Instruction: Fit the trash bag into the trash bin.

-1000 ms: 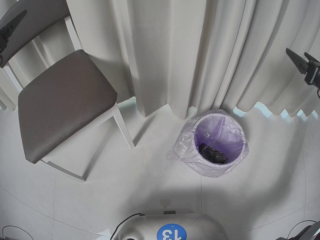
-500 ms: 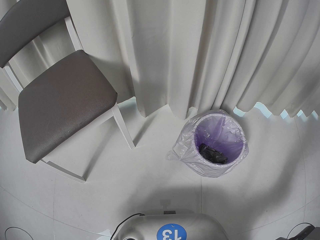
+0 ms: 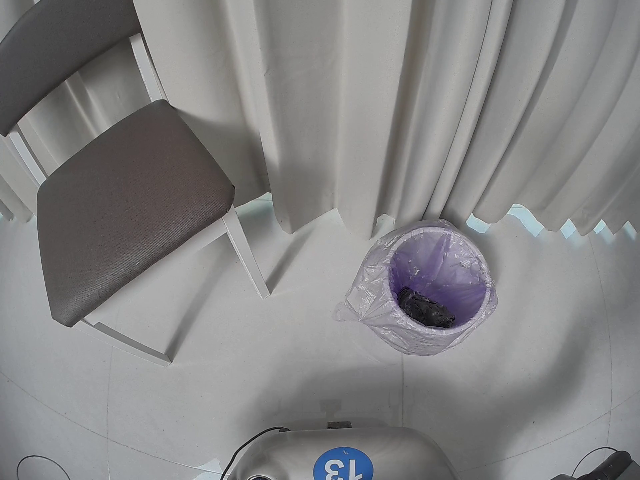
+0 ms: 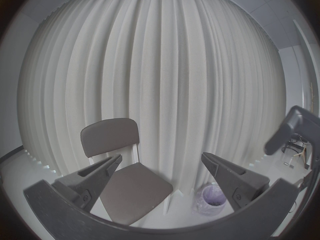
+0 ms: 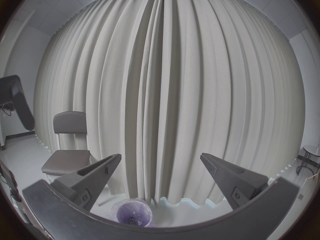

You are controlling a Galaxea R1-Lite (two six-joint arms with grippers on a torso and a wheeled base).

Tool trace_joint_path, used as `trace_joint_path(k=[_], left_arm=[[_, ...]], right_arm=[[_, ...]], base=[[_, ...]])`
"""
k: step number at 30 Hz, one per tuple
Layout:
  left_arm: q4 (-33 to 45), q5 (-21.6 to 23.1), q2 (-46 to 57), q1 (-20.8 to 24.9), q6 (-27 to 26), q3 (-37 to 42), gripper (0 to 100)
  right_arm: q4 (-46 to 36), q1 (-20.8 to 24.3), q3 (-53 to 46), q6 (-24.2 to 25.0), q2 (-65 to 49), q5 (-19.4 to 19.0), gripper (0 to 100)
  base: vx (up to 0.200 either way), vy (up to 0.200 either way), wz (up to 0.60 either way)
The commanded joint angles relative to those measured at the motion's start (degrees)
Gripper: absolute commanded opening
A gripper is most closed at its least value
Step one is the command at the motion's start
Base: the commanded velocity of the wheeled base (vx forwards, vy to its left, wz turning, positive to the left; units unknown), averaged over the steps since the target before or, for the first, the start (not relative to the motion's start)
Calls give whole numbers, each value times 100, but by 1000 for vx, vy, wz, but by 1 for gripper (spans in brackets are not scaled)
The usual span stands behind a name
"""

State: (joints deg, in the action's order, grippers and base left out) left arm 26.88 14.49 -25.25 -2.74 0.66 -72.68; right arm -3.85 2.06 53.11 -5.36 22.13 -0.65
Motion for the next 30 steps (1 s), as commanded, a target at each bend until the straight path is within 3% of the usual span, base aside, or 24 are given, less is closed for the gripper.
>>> trace_joint_path(k=[1, 8, 20, 30], left_arm=[[924, 1, 784, 397, -294, -835, 100], [1346, 1, 1127, 389, -330, -1178, 100], [2102, -43, 1558, 415, -330, -1679, 100], [2172, -61, 1901, 503, -330, -1706, 100]], right_arm=[[-696, 22, 419, -61, -1044, -6, 100], [-1346, 22, 524, -114, -1712, -6, 100], [-1592, -197, 375, 97, -2204, 21, 100], [-1513, -197, 454, -237, -2195, -14, 100]], base=[[0, 0, 0], [0, 0, 0], [0, 0, 0], [0, 0, 0]])
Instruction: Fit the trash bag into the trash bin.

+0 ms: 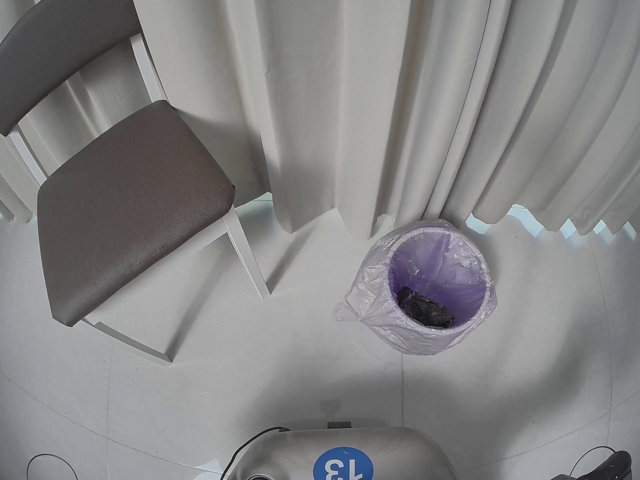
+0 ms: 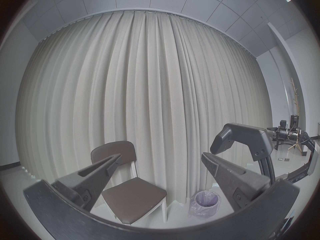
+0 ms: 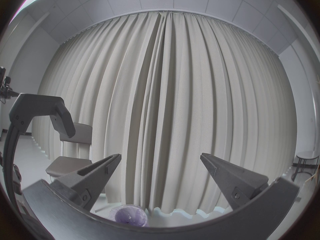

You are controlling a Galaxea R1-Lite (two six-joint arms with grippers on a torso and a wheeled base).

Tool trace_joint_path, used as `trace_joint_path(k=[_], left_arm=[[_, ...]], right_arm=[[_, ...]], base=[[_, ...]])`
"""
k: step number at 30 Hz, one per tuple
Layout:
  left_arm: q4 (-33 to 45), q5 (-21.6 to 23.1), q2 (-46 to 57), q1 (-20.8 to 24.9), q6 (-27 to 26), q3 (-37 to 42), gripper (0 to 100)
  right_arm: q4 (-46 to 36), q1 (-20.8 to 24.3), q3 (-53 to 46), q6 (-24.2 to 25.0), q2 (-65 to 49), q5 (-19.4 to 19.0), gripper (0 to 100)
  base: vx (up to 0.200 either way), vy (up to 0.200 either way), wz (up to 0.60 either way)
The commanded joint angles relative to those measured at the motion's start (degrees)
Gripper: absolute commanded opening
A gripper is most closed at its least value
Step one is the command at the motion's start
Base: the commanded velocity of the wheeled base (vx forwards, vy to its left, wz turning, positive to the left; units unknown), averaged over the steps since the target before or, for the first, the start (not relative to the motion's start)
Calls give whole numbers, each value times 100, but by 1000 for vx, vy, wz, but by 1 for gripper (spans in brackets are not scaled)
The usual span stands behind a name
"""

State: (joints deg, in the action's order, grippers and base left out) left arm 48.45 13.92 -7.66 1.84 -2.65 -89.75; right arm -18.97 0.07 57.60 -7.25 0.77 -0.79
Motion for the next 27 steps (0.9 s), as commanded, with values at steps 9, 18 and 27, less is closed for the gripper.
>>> trace_joint_path(k=[9, 18, 27], left_arm=[[315, -56, 511, -70, 89, 484, 100], [-107, -83, 766, -175, -456, 1636, 100], [-380, -162, 766, -175, -509, 2154, 100]], right_arm=[[78, 1, -188, -4, -68, 9, 100], [2398, -7, -2157, -611, -68, 132, 100], [3496, 1, -3624, -1182, -59, 97, 100]], base=[[0, 0, 0], [0, 0, 0], [0, 0, 0]])
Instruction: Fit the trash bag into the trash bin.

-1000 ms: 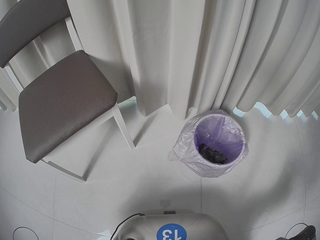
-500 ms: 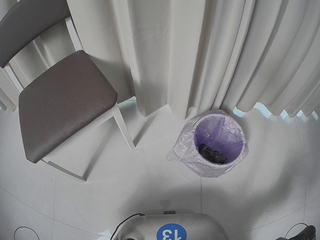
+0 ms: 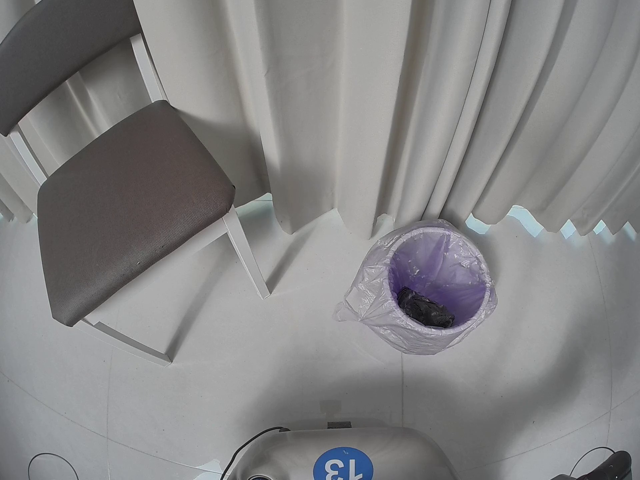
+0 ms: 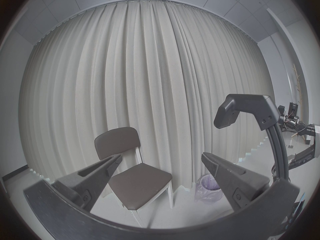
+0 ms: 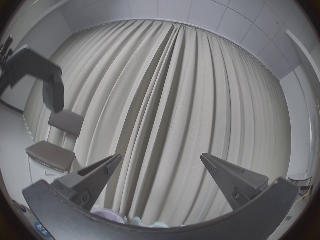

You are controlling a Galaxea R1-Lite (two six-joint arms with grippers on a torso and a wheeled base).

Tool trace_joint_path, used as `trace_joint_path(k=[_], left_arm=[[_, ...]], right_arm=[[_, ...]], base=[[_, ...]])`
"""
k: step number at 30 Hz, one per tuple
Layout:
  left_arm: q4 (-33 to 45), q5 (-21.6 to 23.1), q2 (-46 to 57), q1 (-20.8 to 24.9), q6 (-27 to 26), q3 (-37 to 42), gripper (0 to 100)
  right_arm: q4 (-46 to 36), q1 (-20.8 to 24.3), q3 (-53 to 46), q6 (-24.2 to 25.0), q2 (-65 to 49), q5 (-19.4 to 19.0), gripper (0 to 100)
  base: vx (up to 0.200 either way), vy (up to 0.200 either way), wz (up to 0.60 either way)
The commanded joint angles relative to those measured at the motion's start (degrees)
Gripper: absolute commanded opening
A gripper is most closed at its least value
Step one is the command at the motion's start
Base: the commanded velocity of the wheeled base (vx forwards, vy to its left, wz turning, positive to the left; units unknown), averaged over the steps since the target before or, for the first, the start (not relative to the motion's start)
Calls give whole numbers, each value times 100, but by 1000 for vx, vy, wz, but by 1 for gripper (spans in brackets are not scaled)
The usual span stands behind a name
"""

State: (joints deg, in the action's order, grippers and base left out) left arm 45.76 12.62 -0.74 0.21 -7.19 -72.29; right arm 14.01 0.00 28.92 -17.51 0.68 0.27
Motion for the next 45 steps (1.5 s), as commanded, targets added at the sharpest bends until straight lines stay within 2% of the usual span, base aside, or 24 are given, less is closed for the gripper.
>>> trace_joint_path(k=[1, 8, 11, 16, 17, 21, 34, 39, 41, 45], left_arm=[[-103, -40, 74, -12, -81, 479, 100], [-94, -40, 74, -12, -283, 962, 100], [-112, -40, 74, -12, -291, 1138, 100], [-50, -49, 74, -21, -283, 1358, 100], [-24, -58, 74, -21, -283, 1586, 100], [12, -75, 74, -21, -291, 1736, 100], [29, -137, 74, -21, -230, 1525, 100], [152, -251, 74, -21, -195, 1666, 100], [196, -304, 74, -12, -177, 1876, 100], [126, -313, 74, -12, -37, 2105, 100]], right_arm=[[225, 9, -914, -122, -51, -9, 100], [805, 0, -1978, 10, -51, -53, 100], [911, 9, -2391, 54, -51, -229, 100], [999, 0, -2821, 221, -51, -264, 100], [841, 0, -2892, 450, -59, -264, 100], [700, 9, -2892, 687, -51, -273, 100], [-926, 0, -2892, 828, -51, -255, 100], [-1040, 0, -2892, 1294, -59, -255, 100], [-1357, 0, -2892, 1671, -59, -176, 100], [-1409, 0, -2883, 1751, -68, -167, 100]], base=[[0, 0, 0], [0, 0, 0], [0, 0, 0], [0, 0, 0], [0, 0, 0], [0, 0, 0], [0, 0, 0], [0, 0, 0], [0, 0, 0], [0, 0, 0]])
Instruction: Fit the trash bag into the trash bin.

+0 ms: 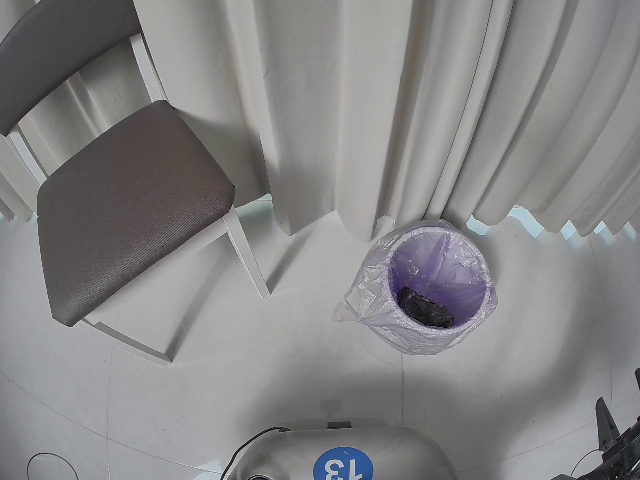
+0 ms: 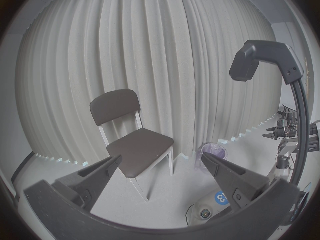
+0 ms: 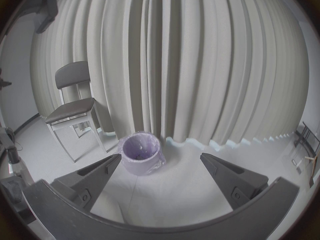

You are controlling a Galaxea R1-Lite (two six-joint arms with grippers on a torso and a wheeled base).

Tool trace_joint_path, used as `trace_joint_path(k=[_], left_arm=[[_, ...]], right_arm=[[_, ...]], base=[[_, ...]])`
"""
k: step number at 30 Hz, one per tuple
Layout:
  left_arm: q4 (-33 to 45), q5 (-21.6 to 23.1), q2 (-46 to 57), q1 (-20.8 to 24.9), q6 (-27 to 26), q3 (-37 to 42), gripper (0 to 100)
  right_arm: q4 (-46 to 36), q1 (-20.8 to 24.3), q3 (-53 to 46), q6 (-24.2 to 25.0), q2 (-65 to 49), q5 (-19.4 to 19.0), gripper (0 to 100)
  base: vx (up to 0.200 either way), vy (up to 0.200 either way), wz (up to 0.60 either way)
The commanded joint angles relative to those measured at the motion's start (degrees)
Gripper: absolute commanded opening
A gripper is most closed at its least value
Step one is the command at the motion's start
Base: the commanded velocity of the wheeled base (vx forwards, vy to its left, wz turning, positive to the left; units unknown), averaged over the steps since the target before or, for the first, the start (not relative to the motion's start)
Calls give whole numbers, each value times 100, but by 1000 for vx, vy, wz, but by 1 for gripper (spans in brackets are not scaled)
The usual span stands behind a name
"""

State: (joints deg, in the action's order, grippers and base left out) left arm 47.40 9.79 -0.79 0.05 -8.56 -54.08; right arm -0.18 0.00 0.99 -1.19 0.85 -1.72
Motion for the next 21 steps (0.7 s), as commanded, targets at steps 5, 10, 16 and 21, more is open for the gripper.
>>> trace_joint_path(k=[5, 10, 16, 21], left_arm=[[-152, -30, 79, 4, 214, 609, 100], [-864, -100, 79, 4, 408, 1461, 100], [-3404, -654, 79, 4, 408, 3606, 100], [-5416, -671, 79, 4, 416, 5100, 100]], right_arm=[[9, 0, -90, 76, -85, 22, 100], [27, 0, -99, 58, -77, -30, 100], [27, 0, -99, 58, -77, -30, 100], [27, 0, -99, 58, -77, -30, 100]], base=[[0, 0, 0], [0, 0, 0], [0, 0, 0], [0, 0, 0]])
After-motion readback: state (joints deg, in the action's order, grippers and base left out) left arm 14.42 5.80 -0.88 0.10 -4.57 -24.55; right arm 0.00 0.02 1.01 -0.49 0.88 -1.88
